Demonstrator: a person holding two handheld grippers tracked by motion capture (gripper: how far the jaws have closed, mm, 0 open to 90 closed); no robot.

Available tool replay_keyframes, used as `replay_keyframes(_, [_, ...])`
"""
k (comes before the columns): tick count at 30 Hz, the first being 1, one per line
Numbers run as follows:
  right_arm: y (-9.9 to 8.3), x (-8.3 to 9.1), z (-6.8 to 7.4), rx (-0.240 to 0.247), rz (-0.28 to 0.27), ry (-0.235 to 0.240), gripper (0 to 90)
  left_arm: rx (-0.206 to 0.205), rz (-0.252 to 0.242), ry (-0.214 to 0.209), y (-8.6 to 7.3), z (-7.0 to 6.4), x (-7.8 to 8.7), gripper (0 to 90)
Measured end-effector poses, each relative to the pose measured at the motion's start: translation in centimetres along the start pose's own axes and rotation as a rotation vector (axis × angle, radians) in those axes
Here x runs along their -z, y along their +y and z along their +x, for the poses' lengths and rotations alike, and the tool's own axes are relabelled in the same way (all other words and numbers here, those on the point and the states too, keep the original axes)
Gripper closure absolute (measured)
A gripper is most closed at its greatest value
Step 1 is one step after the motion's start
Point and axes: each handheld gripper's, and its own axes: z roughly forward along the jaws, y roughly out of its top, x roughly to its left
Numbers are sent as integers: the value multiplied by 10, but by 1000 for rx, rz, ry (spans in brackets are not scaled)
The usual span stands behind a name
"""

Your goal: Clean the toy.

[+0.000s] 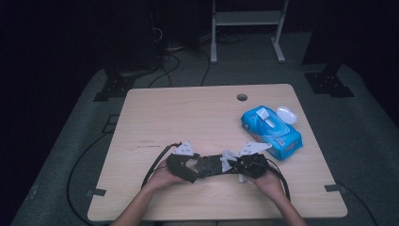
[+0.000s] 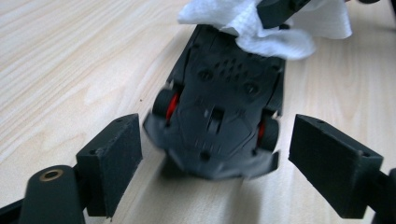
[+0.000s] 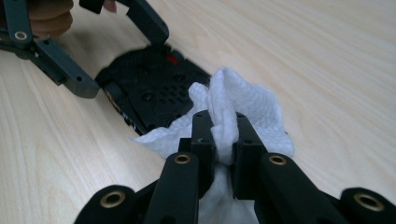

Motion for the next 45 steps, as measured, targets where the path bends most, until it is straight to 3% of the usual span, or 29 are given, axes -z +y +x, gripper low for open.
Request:
replay_keyframes(3, [-4,0,-2,-18,-6,9,815,-43,24,21,2,-2,-3,151])
replay_keyframes(7, [-4,0,-1,-5,-2,3,815,-60,31,33,4,-3,-7,140])
replay_keyframes(9, [-5,0,-1,-6,-6,4,814,-88,38,41,5,-5,-12,140])
replay_keyframes(14, [-10,0,-3,-33,-41,15,813,-123,73,78,4,-8,-18,153])
replay_keyframes(18, [-11,1,-3,-41,-47,17,813,-113,66,55,3,-7,-18,189])
replay_keyframes(23, [-9,1,-1,-56,-49,32,813,-157,78,68,2,-9,-17,219])
replay_keyframes(26, [0,-6,13,-27,-36,68,813,-160,72,70,3,-11,-19,221])
replay_keyframes(30, [13,-26,37,52,-18,107,813,-175,79,73,3,-12,-19,222])
replay_keyframes(32, [15,-33,43,90,-4,104,814,-185,81,81,2,-14,-18,224])
replay_keyframes(35, [12,-25,37,93,2,79,813,-187,82,78,2,-13,-18,225])
replay_keyframes(40, [-3,1,14,33,-7,-21,815,-183,82,76,2,-13,-18,225])
replay_keyframes(43, [-4,0,21,58,-22,-29,815,-192,88,87,3,-15,-19,225])
replay_keyframes(45, [-1,-8,30,75,-18,20,814,-189,86,85,3,-15,-19,225])
